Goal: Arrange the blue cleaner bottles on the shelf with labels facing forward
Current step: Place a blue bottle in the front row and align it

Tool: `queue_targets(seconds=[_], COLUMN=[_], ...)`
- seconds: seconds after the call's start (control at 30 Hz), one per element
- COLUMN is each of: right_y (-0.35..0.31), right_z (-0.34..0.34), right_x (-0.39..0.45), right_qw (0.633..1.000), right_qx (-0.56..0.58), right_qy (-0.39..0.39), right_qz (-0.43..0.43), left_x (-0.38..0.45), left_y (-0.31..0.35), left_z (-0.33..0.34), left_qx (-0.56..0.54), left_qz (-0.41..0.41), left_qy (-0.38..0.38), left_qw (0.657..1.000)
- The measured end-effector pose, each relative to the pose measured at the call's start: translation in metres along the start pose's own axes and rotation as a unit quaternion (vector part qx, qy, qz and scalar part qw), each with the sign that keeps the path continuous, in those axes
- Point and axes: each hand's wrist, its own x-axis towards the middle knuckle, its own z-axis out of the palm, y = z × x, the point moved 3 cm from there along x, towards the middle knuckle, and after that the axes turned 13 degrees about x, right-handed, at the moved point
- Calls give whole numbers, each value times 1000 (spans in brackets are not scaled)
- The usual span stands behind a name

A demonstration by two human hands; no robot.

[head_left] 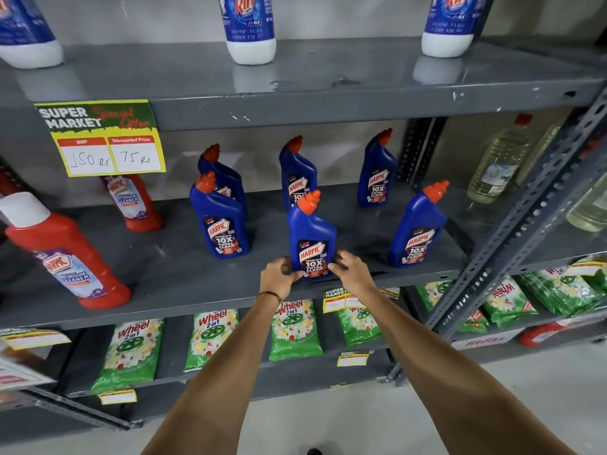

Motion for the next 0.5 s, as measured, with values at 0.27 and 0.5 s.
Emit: queue_targets(seconds=[0.27,0.5], right_y=[8,6], right_z=[-4,8], right_x=[1,-14], right_qw=[999,992], right_qx=[8,14], right_qy=[10,105], right_qz=[42,67], left_x=[0,-1], left_y=[-10,-42], left_z=[-10,-48], left_qx=[8,0], left_qz=[-5,-20], left_qy=[23,35], left_qw=[1000,999])
